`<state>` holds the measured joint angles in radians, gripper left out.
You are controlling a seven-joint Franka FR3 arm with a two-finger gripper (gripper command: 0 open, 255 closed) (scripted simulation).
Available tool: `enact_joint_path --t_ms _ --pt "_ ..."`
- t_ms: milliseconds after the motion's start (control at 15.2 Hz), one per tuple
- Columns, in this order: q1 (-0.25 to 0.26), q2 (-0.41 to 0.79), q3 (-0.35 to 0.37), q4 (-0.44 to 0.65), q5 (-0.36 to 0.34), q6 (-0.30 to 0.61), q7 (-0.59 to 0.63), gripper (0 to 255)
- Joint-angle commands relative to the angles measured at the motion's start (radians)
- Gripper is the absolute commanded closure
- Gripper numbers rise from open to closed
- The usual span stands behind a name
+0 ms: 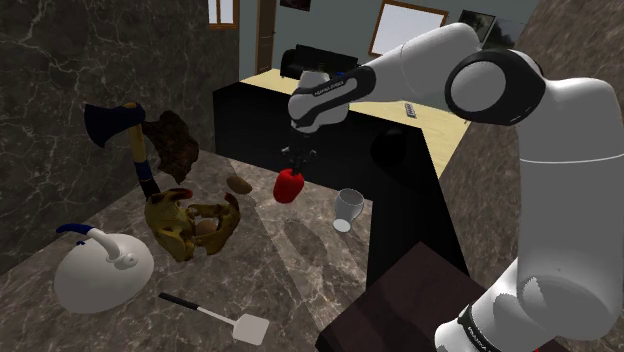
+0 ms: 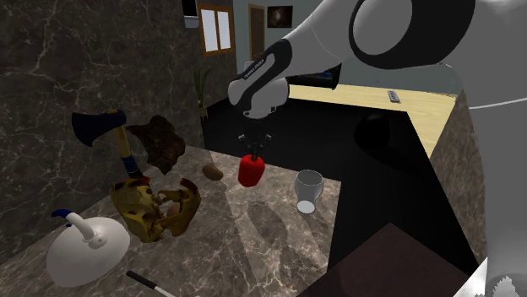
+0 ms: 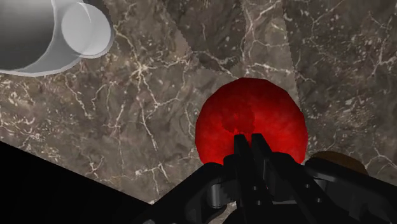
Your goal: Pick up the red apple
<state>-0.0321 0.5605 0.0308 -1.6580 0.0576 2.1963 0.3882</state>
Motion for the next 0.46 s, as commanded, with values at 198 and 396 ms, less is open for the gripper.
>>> enact_joint_path --t_ms 198,396 --pt "0.0 -0.033 0.0 0.017 -0.001 -0.05 0.003 255" --pt "0.0 -0.041 0.0 0.022 -0.001 -0.062 0.004 255"
